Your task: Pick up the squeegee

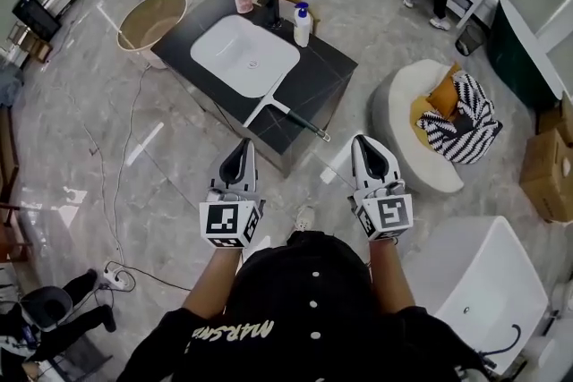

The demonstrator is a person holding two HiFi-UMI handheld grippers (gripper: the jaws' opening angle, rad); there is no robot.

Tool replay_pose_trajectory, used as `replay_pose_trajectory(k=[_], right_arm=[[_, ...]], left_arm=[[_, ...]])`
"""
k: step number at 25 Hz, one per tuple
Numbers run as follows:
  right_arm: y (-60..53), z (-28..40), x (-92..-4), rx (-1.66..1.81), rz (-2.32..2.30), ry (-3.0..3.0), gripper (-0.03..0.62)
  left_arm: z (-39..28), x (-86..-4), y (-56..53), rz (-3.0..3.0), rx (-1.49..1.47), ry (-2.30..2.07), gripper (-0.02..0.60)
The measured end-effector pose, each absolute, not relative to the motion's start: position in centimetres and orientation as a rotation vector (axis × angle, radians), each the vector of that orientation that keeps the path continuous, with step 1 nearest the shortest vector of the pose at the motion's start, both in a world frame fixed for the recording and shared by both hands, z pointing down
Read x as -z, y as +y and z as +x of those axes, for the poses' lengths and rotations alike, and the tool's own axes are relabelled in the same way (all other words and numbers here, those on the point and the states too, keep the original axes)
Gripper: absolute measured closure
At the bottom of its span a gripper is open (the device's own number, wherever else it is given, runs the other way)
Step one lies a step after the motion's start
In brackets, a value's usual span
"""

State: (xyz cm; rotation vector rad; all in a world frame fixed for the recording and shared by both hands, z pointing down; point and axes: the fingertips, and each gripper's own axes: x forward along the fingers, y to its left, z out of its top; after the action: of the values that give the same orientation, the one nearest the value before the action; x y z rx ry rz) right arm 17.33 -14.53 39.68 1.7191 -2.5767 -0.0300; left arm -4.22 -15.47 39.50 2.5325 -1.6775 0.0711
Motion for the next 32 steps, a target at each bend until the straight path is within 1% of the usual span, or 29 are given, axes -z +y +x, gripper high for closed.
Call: replay_pose_trajectory(k=[5,13,24,32], right_arm=[[-18.9,17.2,-40.4,0.006,1.649,-2.609,0.595],[-22.9,15.4,-42.0,-0.044,1.569,-2.632,0.595],[-29.5,12.9,-41.3,0.054,1.529,-2.589,0.597],[-32.3,10.0,-46.8,-0.096,1.337,-2.533,0.597]], left_arm=[[-3.4,-39.9,-18.4,2.501,-0.091,-1.698,0.563],[-4.7,-41.7,-21.2,2.429,-0.134,-1.729,0.563],[-6.4,-40.7,-27.7,2.469,-0.087,-1.700,0.563],[-6.8,-42.5,-30.2,2.458,-0.102,-1.638,0.563]])
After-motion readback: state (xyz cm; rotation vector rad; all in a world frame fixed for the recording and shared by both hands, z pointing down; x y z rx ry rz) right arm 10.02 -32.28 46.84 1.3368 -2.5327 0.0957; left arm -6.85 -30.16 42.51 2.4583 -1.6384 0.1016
